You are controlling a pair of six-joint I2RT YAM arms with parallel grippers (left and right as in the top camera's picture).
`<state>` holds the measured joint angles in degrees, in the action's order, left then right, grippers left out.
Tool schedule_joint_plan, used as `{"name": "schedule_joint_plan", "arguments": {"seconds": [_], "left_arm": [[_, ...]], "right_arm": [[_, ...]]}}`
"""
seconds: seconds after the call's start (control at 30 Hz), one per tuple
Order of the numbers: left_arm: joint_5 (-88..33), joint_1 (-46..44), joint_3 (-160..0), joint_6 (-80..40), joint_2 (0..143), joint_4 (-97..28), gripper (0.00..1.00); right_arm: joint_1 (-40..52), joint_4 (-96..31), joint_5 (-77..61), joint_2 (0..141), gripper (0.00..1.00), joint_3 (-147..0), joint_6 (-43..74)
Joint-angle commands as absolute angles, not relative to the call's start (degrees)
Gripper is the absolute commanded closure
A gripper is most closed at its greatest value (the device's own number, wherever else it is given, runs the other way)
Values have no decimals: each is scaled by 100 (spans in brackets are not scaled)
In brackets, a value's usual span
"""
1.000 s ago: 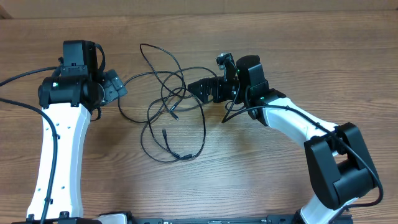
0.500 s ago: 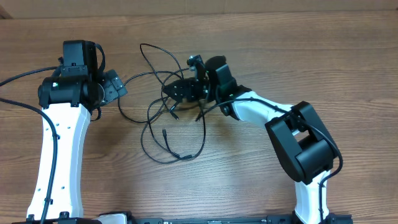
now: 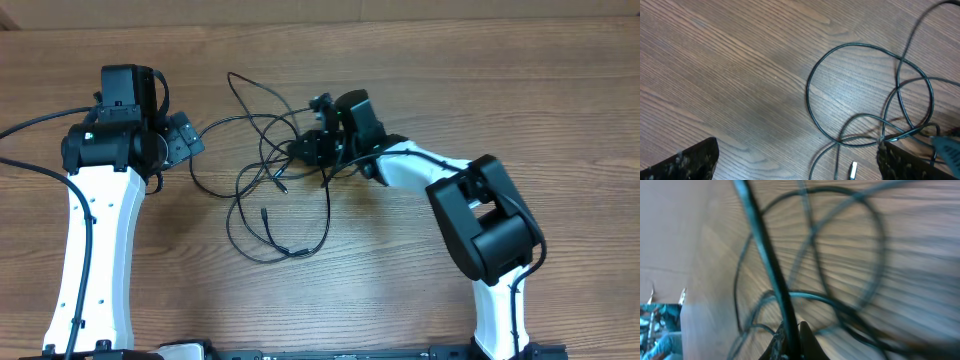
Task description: Untangle cables
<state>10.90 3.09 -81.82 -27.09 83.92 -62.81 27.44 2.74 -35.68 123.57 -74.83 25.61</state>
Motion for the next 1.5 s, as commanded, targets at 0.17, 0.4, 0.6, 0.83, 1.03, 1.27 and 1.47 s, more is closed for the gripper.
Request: {"name": "schedule_joint_plan", "arguments": {"seconds": [0.17, 0.4, 0.6, 0.83, 1.03, 1.27, 1.47], "left_arm": [[1048, 298, -8158, -2832, 8427, -6278, 0], [1048, 298, -8158, -2832, 8427, -6278, 0], [1048, 298, -8158, -2832, 8427, -6278, 0], [1048, 298, -8158, -2832, 8427, -6278, 0], [1048, 298, -8158, -2832, 8427, -6278, 0], [1048, 298, -8158, -2832, 8427, -6278, 0], [1048, 298, -8158, -2832, 8427, -6278, 0]], "right_arm": [[1942, -3326, -1905, 10079, 96, -8930, 1302], [1855, -5256, -1437, 9065, 96, -10822, 991], [1824, -6062, -1431, 8980, 96, -12654, 991], [1824, -6237, -346, 8973, 96, -13885, 996], [1824, -6309, 1103, 8967, 96, -14792, 993], [1168, -6853, 2637, 8969, 96, -14923, 954], [-786, -7509, 2633, 9017, 96, -14923, 998]]}}
